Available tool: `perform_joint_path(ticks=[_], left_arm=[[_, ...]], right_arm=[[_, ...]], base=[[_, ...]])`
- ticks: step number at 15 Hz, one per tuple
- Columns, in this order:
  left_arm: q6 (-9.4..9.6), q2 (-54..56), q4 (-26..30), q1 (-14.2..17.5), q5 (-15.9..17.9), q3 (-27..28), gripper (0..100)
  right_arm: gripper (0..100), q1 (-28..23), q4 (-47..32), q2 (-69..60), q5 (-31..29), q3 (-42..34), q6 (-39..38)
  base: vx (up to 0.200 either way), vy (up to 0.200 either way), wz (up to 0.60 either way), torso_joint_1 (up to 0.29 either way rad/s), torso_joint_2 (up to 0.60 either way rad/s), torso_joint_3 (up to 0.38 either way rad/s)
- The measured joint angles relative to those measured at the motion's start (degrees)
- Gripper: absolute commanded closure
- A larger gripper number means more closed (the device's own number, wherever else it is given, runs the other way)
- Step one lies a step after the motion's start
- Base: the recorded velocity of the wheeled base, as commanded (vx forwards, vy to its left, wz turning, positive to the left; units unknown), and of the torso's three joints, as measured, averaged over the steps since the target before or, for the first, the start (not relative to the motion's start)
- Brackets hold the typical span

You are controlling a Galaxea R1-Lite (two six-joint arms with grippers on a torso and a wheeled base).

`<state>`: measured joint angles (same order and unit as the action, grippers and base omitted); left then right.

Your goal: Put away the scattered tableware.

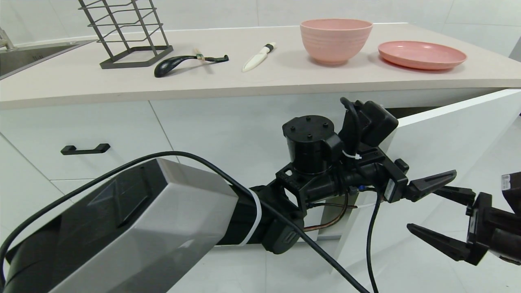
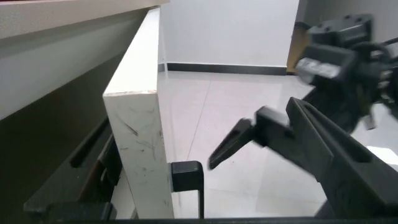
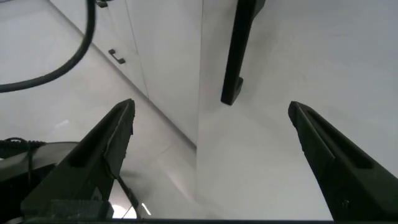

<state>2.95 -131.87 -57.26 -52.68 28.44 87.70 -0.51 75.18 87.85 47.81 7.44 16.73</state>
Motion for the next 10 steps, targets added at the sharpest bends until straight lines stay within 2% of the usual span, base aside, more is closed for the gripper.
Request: perform_joint_path(ticks=[3, 10], left_arm=[[-0.05, -0.09, 0.37, -0.49, -1.95, 0.00, 0], [0.35, -1.45, 0.66, -1.18, -2.52, 0.01, 0]], right_arm=[[0, -2.54, -0.68, -8.94, -0.30, -4.61, -0.04], [0, -5.39, -5.33, -37.35, -3.21, -7.22, -0.26]], base=[[0.000, 0.000, 0.00, 0.000, 0.00, 0.000], [0.000, 0.000, 0.00, 0.000, 0.00, 0.000]])
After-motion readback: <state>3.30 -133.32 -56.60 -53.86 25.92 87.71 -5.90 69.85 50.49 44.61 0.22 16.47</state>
